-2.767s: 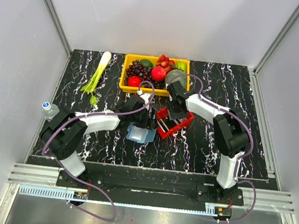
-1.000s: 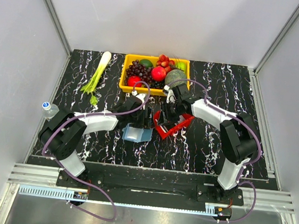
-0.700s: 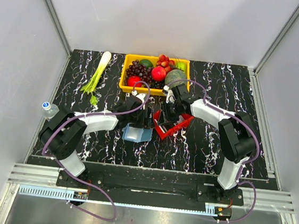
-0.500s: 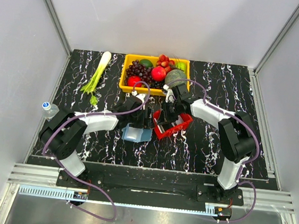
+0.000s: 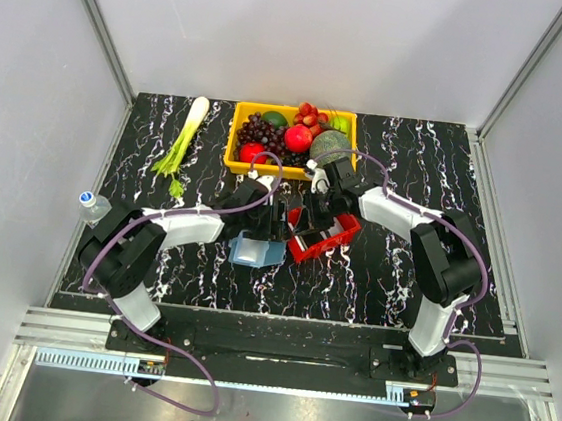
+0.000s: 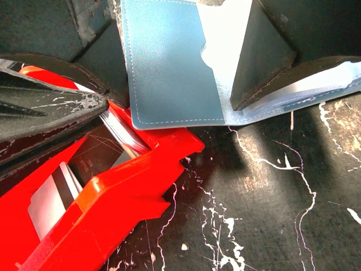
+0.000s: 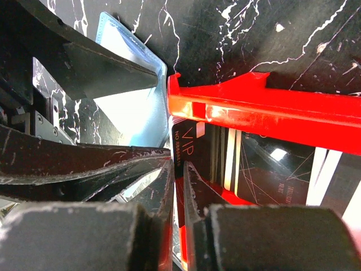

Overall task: Put the credit cards into the card holder
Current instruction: Pick up the credit card from the storage box.

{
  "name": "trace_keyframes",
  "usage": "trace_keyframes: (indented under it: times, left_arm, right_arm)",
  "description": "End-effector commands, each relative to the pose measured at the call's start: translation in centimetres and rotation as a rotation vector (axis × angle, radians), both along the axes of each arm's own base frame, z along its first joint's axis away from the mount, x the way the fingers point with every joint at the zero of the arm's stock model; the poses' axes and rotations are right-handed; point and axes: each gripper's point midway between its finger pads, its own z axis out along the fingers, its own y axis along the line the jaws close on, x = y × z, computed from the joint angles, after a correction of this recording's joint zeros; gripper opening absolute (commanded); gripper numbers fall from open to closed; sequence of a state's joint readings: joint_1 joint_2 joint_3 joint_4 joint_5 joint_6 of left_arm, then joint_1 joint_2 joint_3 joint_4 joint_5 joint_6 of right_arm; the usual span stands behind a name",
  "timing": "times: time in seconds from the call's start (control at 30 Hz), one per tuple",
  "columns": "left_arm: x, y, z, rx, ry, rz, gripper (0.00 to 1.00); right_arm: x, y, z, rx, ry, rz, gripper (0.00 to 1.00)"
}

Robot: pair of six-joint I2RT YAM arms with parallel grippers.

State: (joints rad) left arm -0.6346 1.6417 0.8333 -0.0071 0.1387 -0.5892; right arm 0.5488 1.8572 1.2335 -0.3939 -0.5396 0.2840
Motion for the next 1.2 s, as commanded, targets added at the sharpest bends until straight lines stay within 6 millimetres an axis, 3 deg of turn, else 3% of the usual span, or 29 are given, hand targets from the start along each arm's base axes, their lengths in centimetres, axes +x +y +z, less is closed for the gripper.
trace_keyframes:
  times: [0.0,0.37,0.43,0.53,0.6,0.7,0.87,1.07,1.17]
  left_arm:
    - [1.8,-0.6,1.0,-0.028,-0.032,0.04,0.76]
    - [2.2,-0.5,0.9,-0.03,-0.027,0.055,0.76]
    - [2.1,-0.4,0.7,-0.03,-0.023,0.057,0.76]
    - [2.1,-0.4,0.7,-0.032,-0.021,0.057,0.76]
    - [2.0,-0.4,0.7,-0.031,-0.022,0.056,0.76]
    - [1.9,-0.4,0.6,-0.03,-0.019,0.052,0.76]
    - [2.0,-0.5,0.7,-0.032,-0.02,0.049,0.76]
    - [2.0,-0.5,0.7,-0.034,-0.02,0.047,0.76]
    - [1.9,-0.5,0.6,-0.034,-0.018,0.046,0.76]
  right_arm:
    - [-1.1,0.7,2.0,0.074,0.007,0.03,0.0]
    - [-1.3,1.0,2.9,0.118,0.008,0.013,0.01]
    - [-1.4,1.1,2.9,0.129,0.016,0.015,0.07]
    - [-1.4,1.3,2.6,0.14,0.032,0.017,0.07]
    - [-1.3,1.4,2.5,0.145,0.036,0.008,0.0]
    - [-1.1,1.7,2.8,0.167,0.038,-0.001,0.0]
    - [-1.0,2.0,3.3,0.206,0.052,-0.008,0.09]
    - [-1.3,1.9,2.9,0.206,0.066,-0.008,0.02]
    - [-1.2,1.9,3.4,0.236,0.072,-0.008,0.05]
